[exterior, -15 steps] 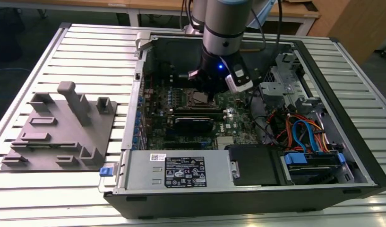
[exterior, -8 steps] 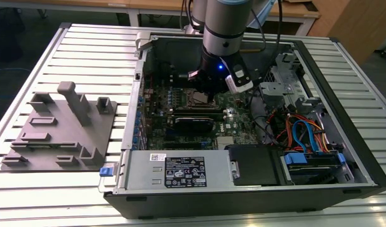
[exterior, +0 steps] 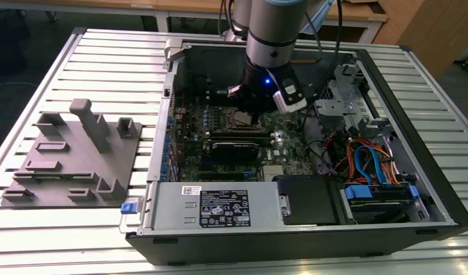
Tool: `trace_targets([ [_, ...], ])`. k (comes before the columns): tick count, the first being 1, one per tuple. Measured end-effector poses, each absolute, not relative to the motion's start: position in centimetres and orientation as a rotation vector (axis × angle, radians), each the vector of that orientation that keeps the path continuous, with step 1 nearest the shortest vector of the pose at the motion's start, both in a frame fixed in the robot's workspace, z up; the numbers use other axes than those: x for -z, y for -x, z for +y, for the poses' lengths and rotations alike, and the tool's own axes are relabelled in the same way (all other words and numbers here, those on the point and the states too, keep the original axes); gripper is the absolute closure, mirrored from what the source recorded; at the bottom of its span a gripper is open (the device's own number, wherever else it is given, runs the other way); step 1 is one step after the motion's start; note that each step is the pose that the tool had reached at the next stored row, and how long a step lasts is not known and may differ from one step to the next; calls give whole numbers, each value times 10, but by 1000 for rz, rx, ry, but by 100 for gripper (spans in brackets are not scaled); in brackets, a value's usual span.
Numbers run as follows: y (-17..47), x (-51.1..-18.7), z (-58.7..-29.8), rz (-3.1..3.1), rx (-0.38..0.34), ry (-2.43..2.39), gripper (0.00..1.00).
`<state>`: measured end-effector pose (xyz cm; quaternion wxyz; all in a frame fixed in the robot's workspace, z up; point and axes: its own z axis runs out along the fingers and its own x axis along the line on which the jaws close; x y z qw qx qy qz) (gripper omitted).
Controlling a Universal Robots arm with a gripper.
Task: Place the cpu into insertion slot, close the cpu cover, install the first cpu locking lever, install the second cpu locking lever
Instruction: 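Install the second cpu locking lever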
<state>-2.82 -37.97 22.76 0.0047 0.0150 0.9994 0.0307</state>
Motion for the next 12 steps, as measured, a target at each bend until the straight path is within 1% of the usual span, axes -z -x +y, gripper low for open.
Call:
trace_targets([
  [7,28,-229,-381,3143,-101,-48,90],
  [12,29,-229,-387,3144,-113,-48,90],
])
